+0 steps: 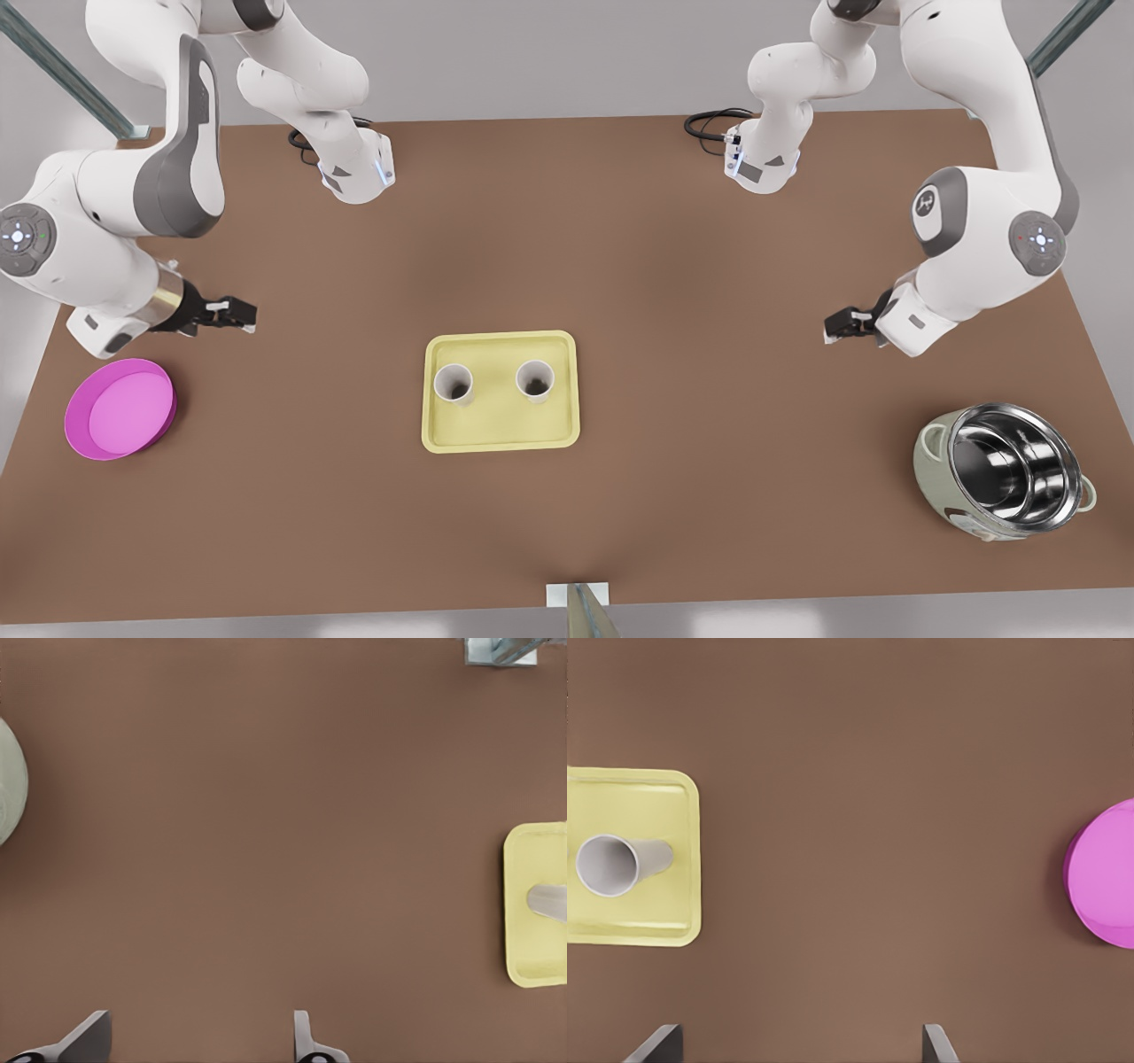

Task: Use the left arm to pick up the white IKEA cup from the tray and place it on the middle-left position; use the right arm to pick up the white IKEA cup from the tray and place it on the middle-right position

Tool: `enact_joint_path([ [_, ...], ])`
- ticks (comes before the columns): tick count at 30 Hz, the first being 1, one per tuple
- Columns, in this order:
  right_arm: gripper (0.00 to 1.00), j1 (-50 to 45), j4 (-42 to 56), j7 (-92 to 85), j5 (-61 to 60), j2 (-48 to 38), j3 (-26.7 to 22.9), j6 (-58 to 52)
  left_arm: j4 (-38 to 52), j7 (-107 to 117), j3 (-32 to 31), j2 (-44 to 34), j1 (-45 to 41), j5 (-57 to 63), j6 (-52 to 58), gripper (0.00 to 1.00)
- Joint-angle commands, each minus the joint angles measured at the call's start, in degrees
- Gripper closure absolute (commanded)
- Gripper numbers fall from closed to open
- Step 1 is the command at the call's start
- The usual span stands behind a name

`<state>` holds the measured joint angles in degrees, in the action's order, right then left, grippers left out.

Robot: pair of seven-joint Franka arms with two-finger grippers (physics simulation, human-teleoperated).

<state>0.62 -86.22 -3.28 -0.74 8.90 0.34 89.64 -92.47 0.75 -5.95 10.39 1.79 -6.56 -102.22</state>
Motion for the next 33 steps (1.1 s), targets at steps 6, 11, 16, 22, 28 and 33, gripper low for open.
enact_joint_path([
  [6,0.0,-1.5,0.09,-2.17,0.04,1.2,0.18,5.19,4.4,22.62,-0.03,5.69,-20.07,4.45,-6.33,0.0],
  [11,0.0,-11.34,0.09,2.22,-0.66,6.83,0.1,8.8,13.63,36.94,0.06,17.9,-29.91,9.02,-8.0,0.0],
  [16,0.0,-21.63,0.09,15.31,-4.44,13.6,0.27,15.91,37.35,52.95,0.85,39.17,-38.88,10.08,-14.94,0.0],
  [22,0.0,-22.51,-0.18,16.11,-4.18,15.53,0.27,16.27,40.26,53.56,2.25,43.57,-40.55,10.25,-21.53,0.0],
  [28,0.0,-21.28,-4.84,16.28,-4.44,18.52,0.01,21.01,39.03,54.62,2.34,45.59,-42.84,11.84,-21.45,0.0],
  [33,0.0,-20.93,-10.02,16.55,-4.44,20.19,-0.08,28.75,36.4,50.75,2.34,44.8,-44.16,11.4,-12.92,0.0],
])
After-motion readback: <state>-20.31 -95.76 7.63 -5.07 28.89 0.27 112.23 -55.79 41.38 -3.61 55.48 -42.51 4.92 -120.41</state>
